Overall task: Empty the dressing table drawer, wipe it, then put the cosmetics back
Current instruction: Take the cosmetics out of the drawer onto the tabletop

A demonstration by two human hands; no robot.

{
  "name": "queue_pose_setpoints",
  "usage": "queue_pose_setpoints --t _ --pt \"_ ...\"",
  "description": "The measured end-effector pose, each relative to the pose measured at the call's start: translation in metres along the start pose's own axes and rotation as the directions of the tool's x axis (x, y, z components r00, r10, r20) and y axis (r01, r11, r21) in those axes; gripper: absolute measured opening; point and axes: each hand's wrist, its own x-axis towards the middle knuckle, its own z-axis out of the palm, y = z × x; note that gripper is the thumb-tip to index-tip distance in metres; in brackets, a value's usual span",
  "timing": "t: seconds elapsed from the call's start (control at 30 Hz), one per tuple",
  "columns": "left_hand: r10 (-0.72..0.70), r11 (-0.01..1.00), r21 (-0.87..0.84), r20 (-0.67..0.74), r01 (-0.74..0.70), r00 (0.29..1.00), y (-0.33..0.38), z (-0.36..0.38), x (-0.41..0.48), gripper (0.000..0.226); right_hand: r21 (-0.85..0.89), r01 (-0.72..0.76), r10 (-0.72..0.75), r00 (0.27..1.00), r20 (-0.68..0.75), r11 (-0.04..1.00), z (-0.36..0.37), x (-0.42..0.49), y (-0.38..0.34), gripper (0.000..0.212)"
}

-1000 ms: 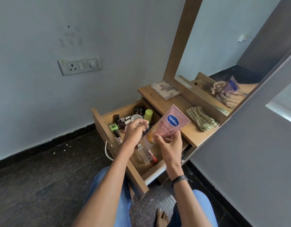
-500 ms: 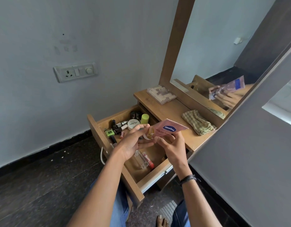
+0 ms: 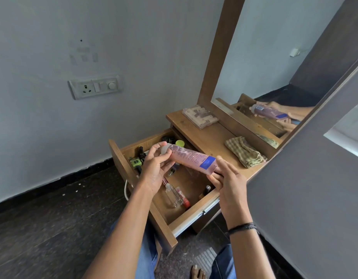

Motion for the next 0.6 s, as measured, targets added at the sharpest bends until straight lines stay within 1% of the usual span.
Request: queue_pose_setpoints --t 0.1,0.2,0.3,0.4,0.47,0.53,0.6 --pt "0.037 0.999 -0.027 0.004 -0.037 0.999 0.001 -0.001 0.000 0.039 -0.079 -0.047 0.046 0.999 -0.024 0.996 -0.001 0.005 0.003 0.029" --pt "0.078 0.997 0.000 -0.006 -0.078 0.997 0.000 0.000 -0.002 0.043 -0.088 -0.081 0.078 0.996 -0.039 0.993 -0.001 0.004 0.006 0.029" --pt "0.123 0.987 0.111 -0.056 -0.116 0.991 -0.002 0.002 0.000 0.039 -0.020 -0.081 0.080 0.996 -0.046 0.996 -0.002 0.008 0.011 0.030" --pt "0.178 0.963 0.227 -0.142 -0.144 0.974 -0.007 0.001 0.002 0.032 0.027 -0.053 0.054 0.997 -0.060 0.998 0.002 0.016 0.009 0.032" --pt "0.212 0.943 0.294 -0.181 -0.153 0.960 -0.010 0.000 0.003 0.027 0.074 -0.026 0.031 0.997 -0.065 0.997 0.008 0.026 0.003 0.028" --pt "0.233 0.924 0.349 -0.187 -0.157 0.954 -0.013 -0.001 0.005 0.024 0.114 0.009 0.000 0.997 -0.076 0.993 0.016 0.040 -0.006 0.026" --pt "0.251 0.896 0.415 -0.178 -0.159 0.951 -0.015 -0.001 0.006 0.026 0.138 0.039 -0.025 0.995 -0.097 0.990 0.025 0.061 -0.015 0.032"
